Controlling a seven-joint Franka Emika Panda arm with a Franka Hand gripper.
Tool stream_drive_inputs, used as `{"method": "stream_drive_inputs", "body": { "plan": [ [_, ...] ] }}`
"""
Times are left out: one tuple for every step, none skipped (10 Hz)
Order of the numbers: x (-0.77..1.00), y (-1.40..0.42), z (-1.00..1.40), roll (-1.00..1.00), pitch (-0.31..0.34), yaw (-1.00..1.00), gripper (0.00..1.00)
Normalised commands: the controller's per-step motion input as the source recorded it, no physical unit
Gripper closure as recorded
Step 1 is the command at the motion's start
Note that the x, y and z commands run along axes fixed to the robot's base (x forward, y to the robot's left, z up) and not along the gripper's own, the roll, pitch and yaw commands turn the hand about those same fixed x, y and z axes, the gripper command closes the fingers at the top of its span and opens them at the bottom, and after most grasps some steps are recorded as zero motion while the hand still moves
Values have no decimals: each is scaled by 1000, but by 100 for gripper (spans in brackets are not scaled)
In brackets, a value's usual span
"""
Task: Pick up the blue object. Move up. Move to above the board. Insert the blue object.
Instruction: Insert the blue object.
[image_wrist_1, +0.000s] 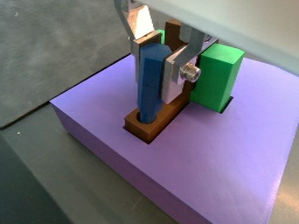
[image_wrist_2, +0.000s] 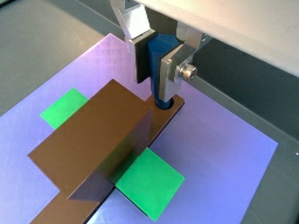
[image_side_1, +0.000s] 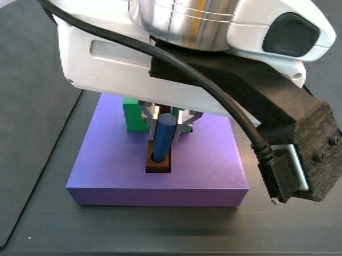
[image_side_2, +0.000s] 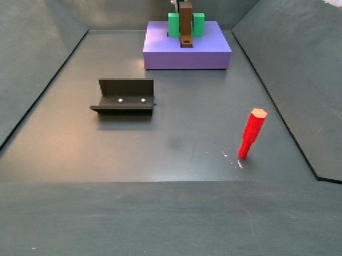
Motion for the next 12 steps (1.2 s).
{"method": "stream_drive_inputs", "body": {
  "plan": [
    [-60,-140,-420,30,0,0,100],
    [-71,-103,-546,10,-34,0,100],
    [-20,-280,-360,17,-14,46,100],
    [17,-294,-369,1,0,103,100],
    [117,-60,-583,51,0,0,100],
    [317,94,-769,121,27,-17,100],
    [251,211,-723,143,50,-66,100],
    [0,34,-466,69,0,0,100],
    [-49,-29,-249,54,-24,0,100],
    [-320,-77,-531,96,-123,0,100],
    [-169,-40,-469,37,-103,0,100],
    [0,0,0,0,0,0,100]
  ]
}}
